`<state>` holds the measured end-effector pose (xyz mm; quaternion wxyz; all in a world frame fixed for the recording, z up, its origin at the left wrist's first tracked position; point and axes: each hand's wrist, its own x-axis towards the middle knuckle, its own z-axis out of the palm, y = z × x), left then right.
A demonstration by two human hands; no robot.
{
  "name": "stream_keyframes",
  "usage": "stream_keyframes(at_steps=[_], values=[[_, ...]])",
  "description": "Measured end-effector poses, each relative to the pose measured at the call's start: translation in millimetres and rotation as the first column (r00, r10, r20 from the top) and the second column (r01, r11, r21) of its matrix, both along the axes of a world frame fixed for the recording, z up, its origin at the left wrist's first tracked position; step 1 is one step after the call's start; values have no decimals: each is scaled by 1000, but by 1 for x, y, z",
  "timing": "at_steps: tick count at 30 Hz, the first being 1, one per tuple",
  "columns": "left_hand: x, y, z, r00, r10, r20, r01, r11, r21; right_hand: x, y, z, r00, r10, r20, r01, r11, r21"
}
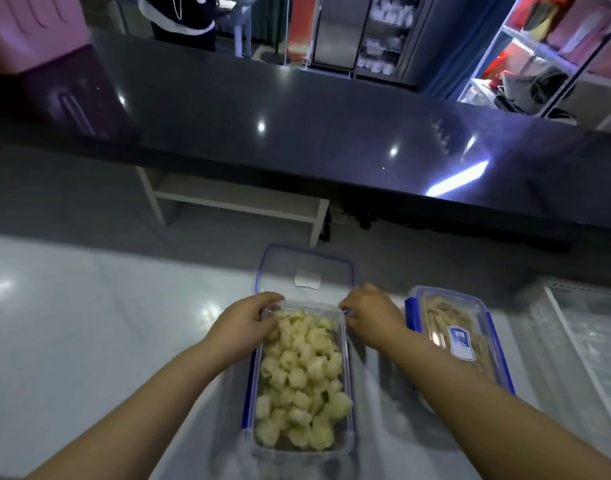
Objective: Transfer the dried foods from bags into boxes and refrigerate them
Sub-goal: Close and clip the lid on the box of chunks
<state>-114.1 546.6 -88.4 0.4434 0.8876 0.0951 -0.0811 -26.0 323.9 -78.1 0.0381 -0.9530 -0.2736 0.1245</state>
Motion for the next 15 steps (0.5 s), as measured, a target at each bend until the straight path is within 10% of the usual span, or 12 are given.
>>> stream_keyframes(at_steps=[9, 15], values=[[-12, 7, -3, 1000, -7, 17, 9, 995, -98, -7, 1, -2, 978, 75, 193, -45, 987, -156], [-22, 11, 3, 996, 64, 61, -59, 995, -78, -7, -11, 21, 935, -115, 335, 56, 982, 180]])
